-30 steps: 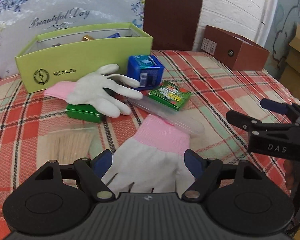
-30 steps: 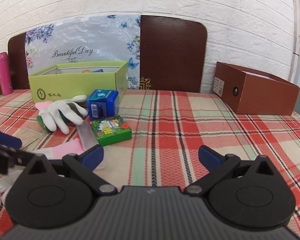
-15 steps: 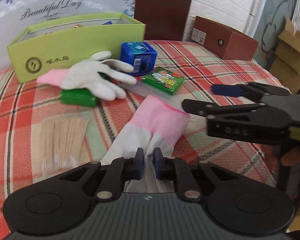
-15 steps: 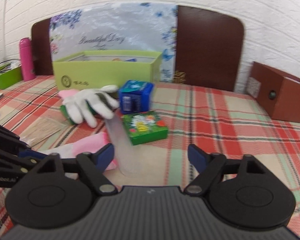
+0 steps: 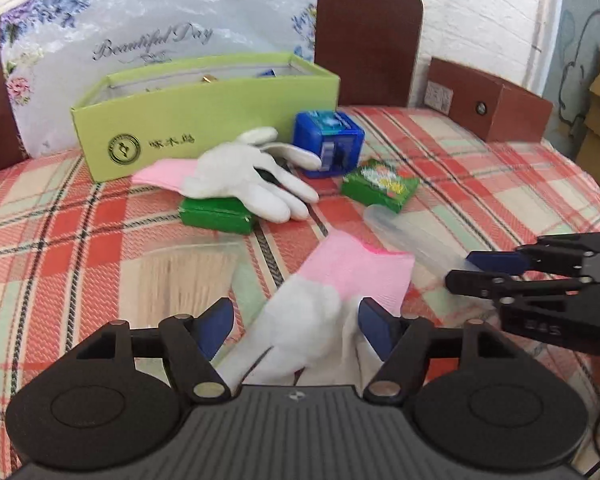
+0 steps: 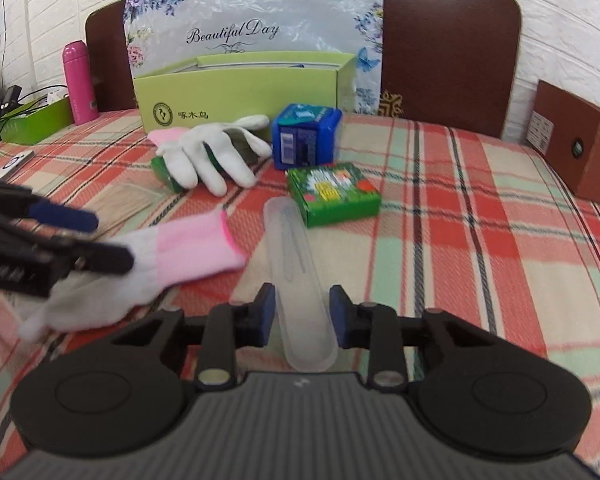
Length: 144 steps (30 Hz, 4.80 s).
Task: Organize objects
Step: 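Lift glove and tube into the lime-green box and release both, then grasp the toothpick bag with the left gripper while the right gripper grasps the green-white box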
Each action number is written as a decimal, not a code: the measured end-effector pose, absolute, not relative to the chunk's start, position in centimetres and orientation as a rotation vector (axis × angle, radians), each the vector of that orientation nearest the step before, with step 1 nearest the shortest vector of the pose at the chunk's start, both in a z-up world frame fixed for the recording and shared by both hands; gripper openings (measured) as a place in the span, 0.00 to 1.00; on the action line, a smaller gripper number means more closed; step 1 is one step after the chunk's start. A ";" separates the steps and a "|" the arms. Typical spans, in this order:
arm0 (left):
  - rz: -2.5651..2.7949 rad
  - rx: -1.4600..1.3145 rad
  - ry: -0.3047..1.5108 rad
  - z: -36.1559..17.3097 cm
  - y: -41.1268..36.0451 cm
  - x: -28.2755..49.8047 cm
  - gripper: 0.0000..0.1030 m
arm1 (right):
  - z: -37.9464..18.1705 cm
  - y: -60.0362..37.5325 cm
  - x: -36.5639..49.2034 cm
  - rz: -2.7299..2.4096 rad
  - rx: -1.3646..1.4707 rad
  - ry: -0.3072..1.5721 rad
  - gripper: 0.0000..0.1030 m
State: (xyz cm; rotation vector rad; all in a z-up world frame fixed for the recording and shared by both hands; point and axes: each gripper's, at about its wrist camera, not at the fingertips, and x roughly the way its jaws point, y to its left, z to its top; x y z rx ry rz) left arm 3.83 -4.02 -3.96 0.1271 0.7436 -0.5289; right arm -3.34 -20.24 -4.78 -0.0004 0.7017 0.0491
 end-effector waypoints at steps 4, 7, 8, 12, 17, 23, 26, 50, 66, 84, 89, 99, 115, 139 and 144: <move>-0.569 0.158 0.774 -4.7 -4.4 3.4 0.57 | -4.6 -20.2 -4.8 0.086 0.003 0.728 0.28; -0.643 0.152 0.797 -4.3 -4.6 3.0 0.36 | -4.6 -19.8 -4.7 0.089 -0.019 0.722 0.33; -0.647 0.146 0.802 -4.3 -4.6 3.0 0.36 | -4.6 -19.8 -4.5 0.087 -0.022 0.720 0.35; -0.634 0.126 0.794 -4.7 -4.9 2.9 0.46 | -4.7 -19.6 -3.7 0.077 -0.033 0.717 0.35; -0.642 0.178 0.779 -4.6 -6.3 2.7 0.37 | -4.9 -19.6 -3.1 0.068 -0.022 0.714 0.36; -0.698 0.127 0.809 -4.3 -6.0 2.8 0.14 | -4.9 -18.7 -3.1 0.078 -0.048 0.713 0.26; -0.680 0.085 0.799 -3.5 -5.0 3.1 0.14 | -4.3 -19.0 -3.3 0.082 0.008 0.711 0.26; -0.317 -0.266 0.520 9.8 0.7 20.4 0.14 | 6.4 -17.3 10.1 0.115 -0.068 0.379 0.26; -0.191 -0.322 0.630 3.5 1.5 29.2 0.62 | 1.7 -12.4 23.8 0.233 -0.298 0.402 0.52; -0.211 -0.259 0.660 3.0 -1.3 25.9 0.81 | 3.1 -16.8 15.5 0.023 -0.151 0.342 0.95; -0.201 -0.199 0.590 5.4 -1.3 20.7 0.83 | 4.1 -18.2 10.7 0.006 -0.072 0.318 1.00; -0.153 -0.163 0.656 3.9 -1.1 13.4 0.83 | 2.7 -19.1 4.5 0.005 0.070 0.367 1.00; -0.141 -0.077 0.753 -2.5 2.2 8.0 0.83 | -2.2 -19.4 -0.2 -0.031 0.103 0.517 1.00; -0.367 0.070 0.765 -4.7 -2.9 7.8 0.30 | -4.7 -18.9 3.0 -0.012 0.104 0.714 0.67; -0.384 0.087 0.760 -4.8 -2.8 6.1 0.47 | -4.5 -16.6 0.3 0.105 0.057 0.689 0.75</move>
